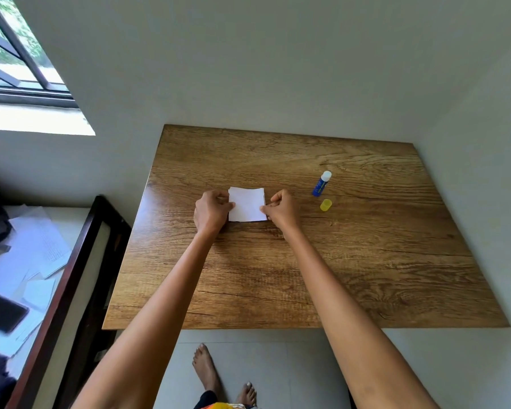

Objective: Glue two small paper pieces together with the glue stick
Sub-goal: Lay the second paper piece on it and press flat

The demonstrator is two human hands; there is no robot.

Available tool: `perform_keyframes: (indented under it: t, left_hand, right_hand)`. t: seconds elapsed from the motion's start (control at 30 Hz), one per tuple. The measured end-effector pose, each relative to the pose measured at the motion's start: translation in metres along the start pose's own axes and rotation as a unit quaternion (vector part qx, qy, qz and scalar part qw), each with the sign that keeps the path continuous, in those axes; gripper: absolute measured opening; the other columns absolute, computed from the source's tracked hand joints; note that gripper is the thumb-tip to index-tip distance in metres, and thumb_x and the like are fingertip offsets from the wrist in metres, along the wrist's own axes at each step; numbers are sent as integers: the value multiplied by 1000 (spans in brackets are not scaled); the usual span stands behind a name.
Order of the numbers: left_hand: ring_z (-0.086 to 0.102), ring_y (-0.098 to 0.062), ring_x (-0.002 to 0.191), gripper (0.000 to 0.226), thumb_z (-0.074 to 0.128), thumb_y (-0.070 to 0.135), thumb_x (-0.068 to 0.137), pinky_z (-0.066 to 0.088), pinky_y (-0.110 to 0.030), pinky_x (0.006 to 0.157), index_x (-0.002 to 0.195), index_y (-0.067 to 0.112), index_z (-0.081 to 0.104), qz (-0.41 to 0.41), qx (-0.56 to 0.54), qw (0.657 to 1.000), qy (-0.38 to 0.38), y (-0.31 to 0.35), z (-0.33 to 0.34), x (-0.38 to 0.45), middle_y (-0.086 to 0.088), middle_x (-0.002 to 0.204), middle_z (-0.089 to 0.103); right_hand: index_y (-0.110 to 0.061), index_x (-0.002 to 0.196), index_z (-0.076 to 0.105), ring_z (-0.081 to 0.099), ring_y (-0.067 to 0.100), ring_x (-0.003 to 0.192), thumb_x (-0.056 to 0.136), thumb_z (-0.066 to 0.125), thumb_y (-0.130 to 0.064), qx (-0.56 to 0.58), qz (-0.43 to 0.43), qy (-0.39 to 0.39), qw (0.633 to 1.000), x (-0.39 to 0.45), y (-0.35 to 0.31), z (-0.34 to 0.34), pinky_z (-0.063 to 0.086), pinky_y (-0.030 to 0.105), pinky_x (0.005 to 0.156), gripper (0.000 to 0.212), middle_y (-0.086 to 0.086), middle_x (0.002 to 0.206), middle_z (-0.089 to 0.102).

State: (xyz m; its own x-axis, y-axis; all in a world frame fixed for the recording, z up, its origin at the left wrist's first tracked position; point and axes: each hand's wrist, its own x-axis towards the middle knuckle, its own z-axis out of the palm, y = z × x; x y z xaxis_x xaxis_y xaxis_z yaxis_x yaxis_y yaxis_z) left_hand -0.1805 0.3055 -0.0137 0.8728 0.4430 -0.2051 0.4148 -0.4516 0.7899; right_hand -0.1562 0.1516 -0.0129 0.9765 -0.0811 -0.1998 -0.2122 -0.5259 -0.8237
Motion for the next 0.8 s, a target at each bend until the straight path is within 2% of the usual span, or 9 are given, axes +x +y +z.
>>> perform_keyframes:
  t: [0.17,0.33,0.53,0.7,0.8]
  left_hand:
    - [61,-24,101,23,69,24,78,41,-29,73,101,21,66,10,20,1000,10,0,2,-1,-4,105,70]
    - [62,-24,101,21,68,27,78,41,-30,72,99,24,66,17,43,999,21,-1,3,-2,-1,104,70]
    - [61,-26,103,26,67,28,79,40,-31,72,105,23,63,24,74,997,26,0,5,-1,-3,107,69]
    - [61,-27,103,38,64,31,82,38,-31,68,118,27,54,38,124,991,12,0,5,1,-3,108,69]
    - [58,-28,109,45,63,31,83,40,-34,74,125,29,48,48,153,987,-27,1,3,5,-4,116,65]
  right_hand:
    - [-11,84,47,52,18,69,75,72,-6,-15,1,0,1000,1,-1,0,42,29,57,27,-1,70,51]
    - [-12,84,46,62,27,77,76,70,-7,-16,9,-7,1000,3,-2,-1,50,39,68,26,3,76,53]
    - [-13,84,47,65,30,84,78,69,-7,-30,14,-14,999,4,-2,-1,47,35,66,23,7,86,58]
    - [-13,86,49,64,23,69,81,67,-7,-23,12,-20,999,5,-1,-1,41,21,48,20,10,88,62]
    - [-12,88,49,59,14,55,82,67,-8,-21,17,-23,999,7,1,-1,38,17,43,19,8,87,61]
